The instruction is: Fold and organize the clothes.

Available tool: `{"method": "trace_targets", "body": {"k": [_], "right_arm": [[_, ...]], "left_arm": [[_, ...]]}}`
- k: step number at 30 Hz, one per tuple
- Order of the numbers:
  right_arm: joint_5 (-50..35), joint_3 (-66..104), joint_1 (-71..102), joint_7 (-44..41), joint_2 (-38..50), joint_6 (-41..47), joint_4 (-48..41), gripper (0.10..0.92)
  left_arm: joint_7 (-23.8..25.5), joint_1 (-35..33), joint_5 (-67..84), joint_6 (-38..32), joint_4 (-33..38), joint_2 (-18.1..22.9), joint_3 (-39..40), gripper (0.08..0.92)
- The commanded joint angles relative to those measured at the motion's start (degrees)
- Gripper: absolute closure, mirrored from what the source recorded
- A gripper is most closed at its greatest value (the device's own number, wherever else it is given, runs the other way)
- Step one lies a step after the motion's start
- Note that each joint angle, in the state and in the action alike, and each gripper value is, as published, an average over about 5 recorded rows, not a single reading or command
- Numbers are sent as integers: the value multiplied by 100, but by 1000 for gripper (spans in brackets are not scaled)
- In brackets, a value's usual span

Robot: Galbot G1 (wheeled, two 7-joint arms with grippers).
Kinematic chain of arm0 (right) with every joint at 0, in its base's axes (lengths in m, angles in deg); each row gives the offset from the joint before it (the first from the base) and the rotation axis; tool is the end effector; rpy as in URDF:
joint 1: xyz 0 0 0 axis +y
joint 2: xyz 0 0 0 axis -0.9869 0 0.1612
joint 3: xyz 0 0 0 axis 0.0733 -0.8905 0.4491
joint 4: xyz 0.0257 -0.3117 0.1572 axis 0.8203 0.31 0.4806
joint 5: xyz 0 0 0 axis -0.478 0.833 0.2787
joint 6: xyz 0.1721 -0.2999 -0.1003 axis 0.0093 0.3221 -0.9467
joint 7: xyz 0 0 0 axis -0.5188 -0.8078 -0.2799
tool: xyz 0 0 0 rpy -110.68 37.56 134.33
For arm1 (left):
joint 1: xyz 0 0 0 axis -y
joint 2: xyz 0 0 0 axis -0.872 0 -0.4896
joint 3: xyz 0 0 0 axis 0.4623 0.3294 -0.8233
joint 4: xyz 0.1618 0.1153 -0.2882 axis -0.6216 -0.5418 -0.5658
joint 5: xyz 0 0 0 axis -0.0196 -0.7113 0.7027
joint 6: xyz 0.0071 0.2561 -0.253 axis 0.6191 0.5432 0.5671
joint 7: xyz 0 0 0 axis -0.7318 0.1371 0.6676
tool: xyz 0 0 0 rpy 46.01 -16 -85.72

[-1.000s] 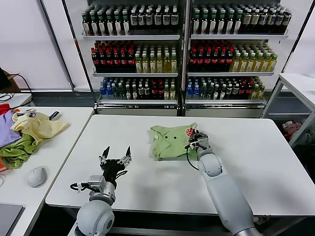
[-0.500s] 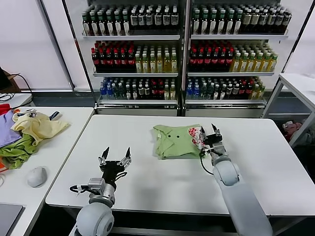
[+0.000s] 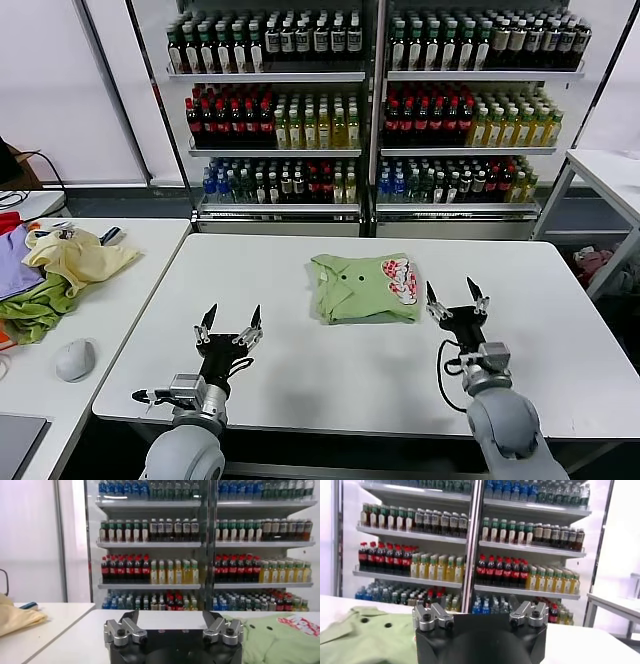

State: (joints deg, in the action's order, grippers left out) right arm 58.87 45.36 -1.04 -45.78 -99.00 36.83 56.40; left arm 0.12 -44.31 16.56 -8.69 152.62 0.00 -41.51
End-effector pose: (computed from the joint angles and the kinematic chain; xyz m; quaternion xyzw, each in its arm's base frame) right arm 0.3080 -0.0685 -0.2903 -0.0213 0.9980 -0.0601 0.0015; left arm 0.2482 -0.0102 -0.2693 -0.0216 -0.9982 -0.0002 0.0558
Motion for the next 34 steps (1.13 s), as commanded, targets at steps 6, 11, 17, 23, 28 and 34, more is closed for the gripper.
{"method": "trace_targets", "body": {"k": [6,11,17,23,28,34], "right_arm": [[-191,546,1616,-50,-36,-166,1346,203],[52,533,1637,123,-87,-260,1433,203],[78,556,1678,162,-63,-148,1513,203],[62,540,1662,217,-80,-130,1538,203],[85,448,1627,195,-115,-122,1539,203],[59,422,1588,173,-109,-75,1542,203]], "left_arm": [[194,-434,25,-9,295,26,-124,177],[231,-539,24,-36,398,49,-230,177],[276,-663,82,-33,543,21,-387,177],[364,-694,202,-38,634,64,-443,177],[455,-751,266,-68,717,136,-410,177],[518,-834,316,-104,789,136,-414,177]]}}
